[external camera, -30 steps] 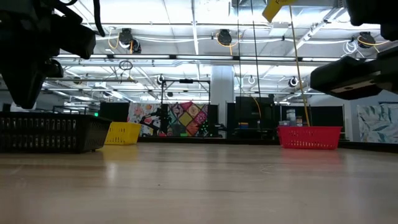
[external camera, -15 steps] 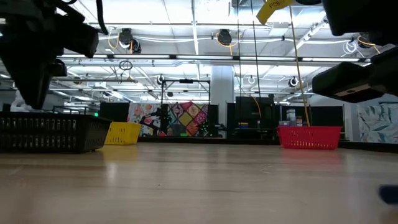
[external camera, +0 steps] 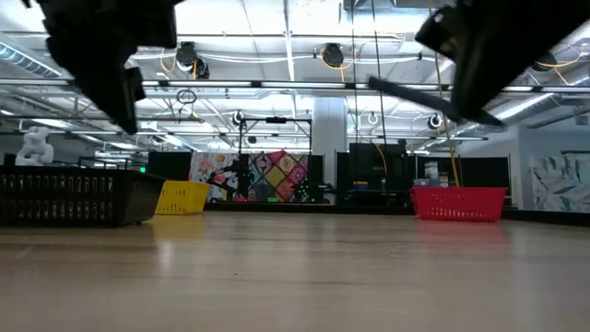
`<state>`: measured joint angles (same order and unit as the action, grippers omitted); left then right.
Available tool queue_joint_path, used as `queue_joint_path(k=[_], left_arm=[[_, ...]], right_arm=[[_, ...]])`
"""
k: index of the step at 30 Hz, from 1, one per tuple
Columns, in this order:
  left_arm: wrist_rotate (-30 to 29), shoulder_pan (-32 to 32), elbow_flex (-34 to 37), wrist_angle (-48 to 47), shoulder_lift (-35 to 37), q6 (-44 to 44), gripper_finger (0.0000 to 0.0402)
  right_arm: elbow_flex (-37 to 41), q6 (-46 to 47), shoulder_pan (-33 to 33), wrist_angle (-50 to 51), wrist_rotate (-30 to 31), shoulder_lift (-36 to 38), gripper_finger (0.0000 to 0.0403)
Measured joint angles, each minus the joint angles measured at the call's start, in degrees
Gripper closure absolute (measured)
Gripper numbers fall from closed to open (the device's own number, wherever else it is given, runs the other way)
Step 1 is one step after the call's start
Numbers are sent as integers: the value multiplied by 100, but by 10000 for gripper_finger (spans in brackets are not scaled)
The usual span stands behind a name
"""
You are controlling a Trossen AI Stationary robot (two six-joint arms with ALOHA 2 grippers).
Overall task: Sort crayons
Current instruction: Put the blue crayon into the yellow bin
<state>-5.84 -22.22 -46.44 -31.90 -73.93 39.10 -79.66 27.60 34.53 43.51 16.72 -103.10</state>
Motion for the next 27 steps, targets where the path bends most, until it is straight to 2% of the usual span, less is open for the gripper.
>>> queue_joint_path(k=[7,14,23,27], left_arm=[[-443,-4,0,1083,0,-686,320],[-624,-2,0,2084,0,-1368,320],[-695,2,0,3774,0,-2534,320],[-694,2,0,4182,0,-2838,320]], right_arm=[[-11,-123,-19,-449,1226,685,401],[-13,-797,-34,-1138,1885,1110,401],[-15,-1774,-208,-2150,1942,1131,401],[-15,-2015,-280,-2436,1934,1129,401]])
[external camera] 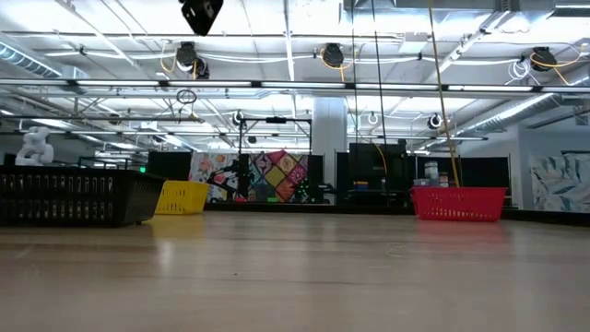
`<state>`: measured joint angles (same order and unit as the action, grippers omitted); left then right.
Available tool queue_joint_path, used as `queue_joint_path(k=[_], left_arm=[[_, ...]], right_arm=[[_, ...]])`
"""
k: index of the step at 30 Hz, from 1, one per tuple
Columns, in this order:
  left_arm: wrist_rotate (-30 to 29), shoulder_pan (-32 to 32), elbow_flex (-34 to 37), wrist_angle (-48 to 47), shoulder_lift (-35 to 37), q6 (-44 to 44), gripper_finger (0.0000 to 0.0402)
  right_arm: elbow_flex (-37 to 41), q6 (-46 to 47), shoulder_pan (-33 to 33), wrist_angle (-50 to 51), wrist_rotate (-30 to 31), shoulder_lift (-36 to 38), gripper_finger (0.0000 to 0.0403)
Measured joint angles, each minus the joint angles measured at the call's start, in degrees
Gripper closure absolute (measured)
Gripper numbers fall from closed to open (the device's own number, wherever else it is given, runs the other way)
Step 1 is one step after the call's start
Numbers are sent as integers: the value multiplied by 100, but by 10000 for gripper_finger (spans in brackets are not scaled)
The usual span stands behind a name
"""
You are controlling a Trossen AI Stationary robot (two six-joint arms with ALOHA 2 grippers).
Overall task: Sort crayons
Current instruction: Put the blue crayon into the yellow bin
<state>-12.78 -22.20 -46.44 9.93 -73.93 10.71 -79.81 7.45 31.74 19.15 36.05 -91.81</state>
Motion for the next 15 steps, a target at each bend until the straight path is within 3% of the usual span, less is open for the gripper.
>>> queue_joint_path(k=[15], left_arm=[[0,9,0,897,0,-576,320]], right_arm=[[-2,-517,-337,-772,-31,2,401]])
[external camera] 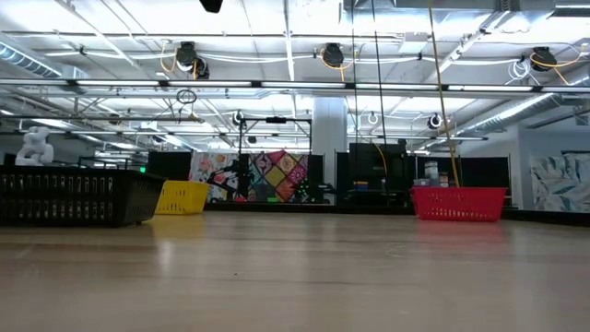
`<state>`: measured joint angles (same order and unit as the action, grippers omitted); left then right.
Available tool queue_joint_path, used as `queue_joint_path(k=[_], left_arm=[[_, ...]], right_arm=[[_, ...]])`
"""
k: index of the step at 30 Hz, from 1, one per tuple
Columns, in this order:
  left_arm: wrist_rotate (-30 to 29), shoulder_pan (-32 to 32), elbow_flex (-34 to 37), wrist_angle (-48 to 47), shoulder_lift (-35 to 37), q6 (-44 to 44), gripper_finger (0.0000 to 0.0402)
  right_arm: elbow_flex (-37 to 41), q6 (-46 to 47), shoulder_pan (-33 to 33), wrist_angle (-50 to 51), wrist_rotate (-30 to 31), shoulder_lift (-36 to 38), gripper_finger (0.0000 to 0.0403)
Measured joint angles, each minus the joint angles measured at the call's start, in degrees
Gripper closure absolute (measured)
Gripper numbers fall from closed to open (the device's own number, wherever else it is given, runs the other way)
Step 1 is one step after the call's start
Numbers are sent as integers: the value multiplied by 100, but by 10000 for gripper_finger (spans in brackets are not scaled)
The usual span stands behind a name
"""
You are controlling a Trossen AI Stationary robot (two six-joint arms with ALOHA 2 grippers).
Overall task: Sort crayons
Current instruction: Put the blue crayon into the yellow bin
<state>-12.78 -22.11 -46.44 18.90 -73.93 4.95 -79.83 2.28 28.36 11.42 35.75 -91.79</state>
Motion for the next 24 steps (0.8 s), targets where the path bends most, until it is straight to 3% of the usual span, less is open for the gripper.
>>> queue_joint_path(k=[8,24], left_arm=[[1,13,0,639,0,-287,320],[138,216,0,671,1,-276,320]], right_arm=[[0,0,-187,-61,-157,0,401],[-2,2,-394,-221,-308,2,401]])
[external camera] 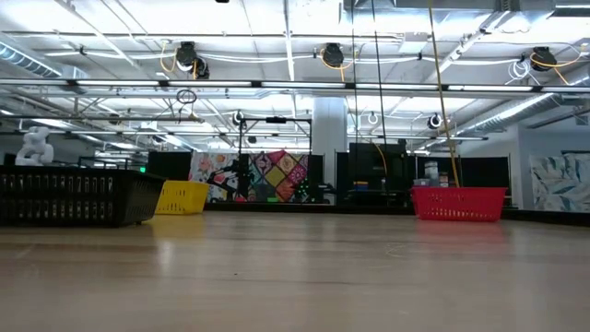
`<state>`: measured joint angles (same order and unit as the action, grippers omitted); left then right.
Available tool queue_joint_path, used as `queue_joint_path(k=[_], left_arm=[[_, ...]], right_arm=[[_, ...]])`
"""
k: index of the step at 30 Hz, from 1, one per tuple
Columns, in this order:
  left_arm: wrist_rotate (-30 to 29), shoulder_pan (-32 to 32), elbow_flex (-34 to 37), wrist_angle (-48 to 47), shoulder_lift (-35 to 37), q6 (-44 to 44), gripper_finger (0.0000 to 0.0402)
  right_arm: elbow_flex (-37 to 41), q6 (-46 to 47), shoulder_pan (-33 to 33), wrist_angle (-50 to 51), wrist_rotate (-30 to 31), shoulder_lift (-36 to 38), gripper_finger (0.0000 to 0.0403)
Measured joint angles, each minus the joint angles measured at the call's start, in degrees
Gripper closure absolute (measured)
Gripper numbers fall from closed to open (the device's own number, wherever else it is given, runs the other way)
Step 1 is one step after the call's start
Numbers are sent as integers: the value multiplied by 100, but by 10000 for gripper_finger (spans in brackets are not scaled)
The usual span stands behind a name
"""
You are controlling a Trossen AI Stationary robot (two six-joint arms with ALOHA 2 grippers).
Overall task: Sort crayons
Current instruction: Put the blue crayon into the yellow bin
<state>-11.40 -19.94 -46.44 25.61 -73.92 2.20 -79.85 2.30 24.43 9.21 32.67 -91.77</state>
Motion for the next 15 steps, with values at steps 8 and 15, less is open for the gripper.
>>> queue_joint_path(k=[8,15], left_arm=[[3,53,0,11,-1,-109,320],[-43,109,0,67,-1,-109,321]], right_arm=[[0,0,-135,-55,-372,-2,401],[0,0,-234,-79,-446,-20,401]])
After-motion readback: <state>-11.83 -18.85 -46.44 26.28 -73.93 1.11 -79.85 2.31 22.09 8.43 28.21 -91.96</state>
